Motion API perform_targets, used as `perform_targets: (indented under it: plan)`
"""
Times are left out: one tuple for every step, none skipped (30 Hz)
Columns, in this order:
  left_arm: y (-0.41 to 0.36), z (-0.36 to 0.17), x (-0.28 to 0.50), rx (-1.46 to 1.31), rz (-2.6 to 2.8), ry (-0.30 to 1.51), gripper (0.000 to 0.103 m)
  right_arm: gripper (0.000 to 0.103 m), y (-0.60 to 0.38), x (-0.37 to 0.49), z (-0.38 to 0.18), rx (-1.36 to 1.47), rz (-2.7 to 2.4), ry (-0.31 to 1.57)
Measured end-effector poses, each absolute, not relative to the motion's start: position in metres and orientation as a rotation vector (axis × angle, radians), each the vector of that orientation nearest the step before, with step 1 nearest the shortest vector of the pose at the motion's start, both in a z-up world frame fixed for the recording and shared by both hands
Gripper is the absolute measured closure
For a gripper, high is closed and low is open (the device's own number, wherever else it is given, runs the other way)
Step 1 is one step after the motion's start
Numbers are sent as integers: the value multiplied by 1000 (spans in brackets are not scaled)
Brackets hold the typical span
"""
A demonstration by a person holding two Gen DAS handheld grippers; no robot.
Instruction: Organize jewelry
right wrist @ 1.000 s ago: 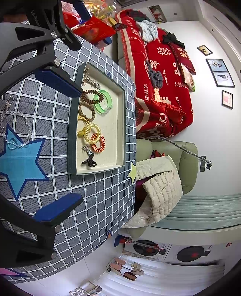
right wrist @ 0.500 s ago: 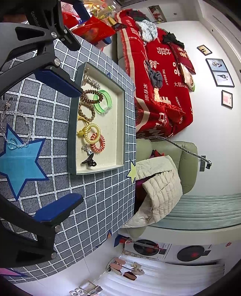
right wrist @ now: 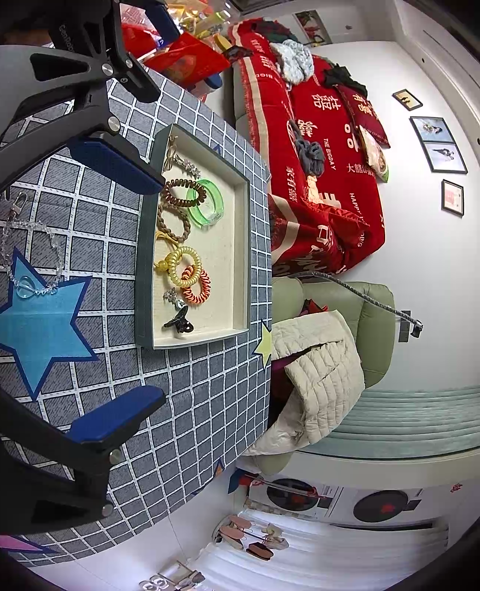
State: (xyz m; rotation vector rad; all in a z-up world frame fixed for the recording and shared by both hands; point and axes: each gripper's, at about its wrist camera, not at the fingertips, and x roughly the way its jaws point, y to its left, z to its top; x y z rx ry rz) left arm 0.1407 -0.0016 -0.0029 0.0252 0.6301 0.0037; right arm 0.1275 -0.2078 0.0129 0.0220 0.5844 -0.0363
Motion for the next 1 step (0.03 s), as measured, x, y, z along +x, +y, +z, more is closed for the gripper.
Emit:
perform_targets:
  plan:
    - [-2,-3,141,26,0,630,0,0,-208,127,13,23,-36,585]
